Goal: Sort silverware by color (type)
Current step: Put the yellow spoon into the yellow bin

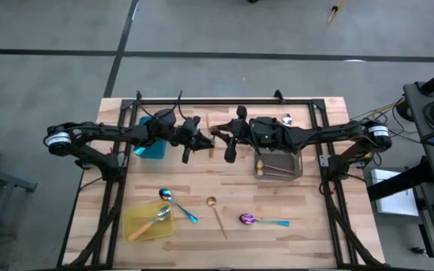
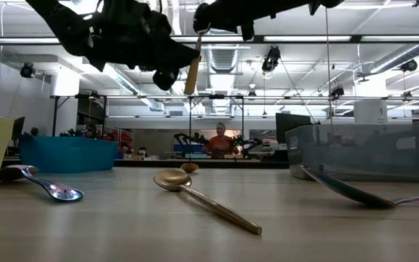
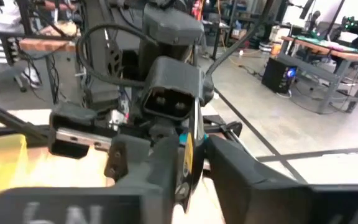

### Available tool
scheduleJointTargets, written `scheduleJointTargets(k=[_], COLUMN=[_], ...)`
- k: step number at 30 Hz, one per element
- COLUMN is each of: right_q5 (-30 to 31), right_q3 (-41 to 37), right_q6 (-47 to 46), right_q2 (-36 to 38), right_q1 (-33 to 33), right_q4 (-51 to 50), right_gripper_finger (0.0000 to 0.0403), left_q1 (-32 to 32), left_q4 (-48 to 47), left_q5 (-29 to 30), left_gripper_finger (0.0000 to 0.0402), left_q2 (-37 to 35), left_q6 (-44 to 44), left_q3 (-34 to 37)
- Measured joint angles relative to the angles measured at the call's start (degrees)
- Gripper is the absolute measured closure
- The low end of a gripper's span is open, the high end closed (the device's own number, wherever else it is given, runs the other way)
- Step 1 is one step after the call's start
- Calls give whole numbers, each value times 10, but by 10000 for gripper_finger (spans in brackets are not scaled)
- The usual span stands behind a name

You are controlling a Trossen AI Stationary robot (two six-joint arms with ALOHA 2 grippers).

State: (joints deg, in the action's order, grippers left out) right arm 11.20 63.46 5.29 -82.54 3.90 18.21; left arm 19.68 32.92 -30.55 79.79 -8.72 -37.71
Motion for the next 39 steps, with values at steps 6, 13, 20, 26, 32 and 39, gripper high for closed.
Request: scheduleJointTargets(k=[6, 13, 20, 26, 32, 39], right_q5=[10, 9, 62, 111, 179, 208], right_q3=[2, -21, -49, -127, -203, -226], right_q6=[8, 13, 7, -2, -33, -39], right_q2=[0, 5, 17, 45, 38, -37], right_q1=[-1, -6, -20, -45, -67, -90], right_q4=[-2, -5, 7, 123, 292, 447], right_gripper_finger=[391, 393, 394, 394, 394, 394], left_q1=[0, 0, 0, -7, -58, -175], left_q4=[1, -9, -16, -65, -189, -236], left_q5=[5, 14, 21, 49, 145, 364], left_gripper_finger=[385, 321, 268, 259, 275, 271], left_q2=[0, 0, -5, -37, -90, -116], left_q6=[5, -1, 7, 1, 9, 47], left_q3=[0, -10, -22, -34, -48, -48])
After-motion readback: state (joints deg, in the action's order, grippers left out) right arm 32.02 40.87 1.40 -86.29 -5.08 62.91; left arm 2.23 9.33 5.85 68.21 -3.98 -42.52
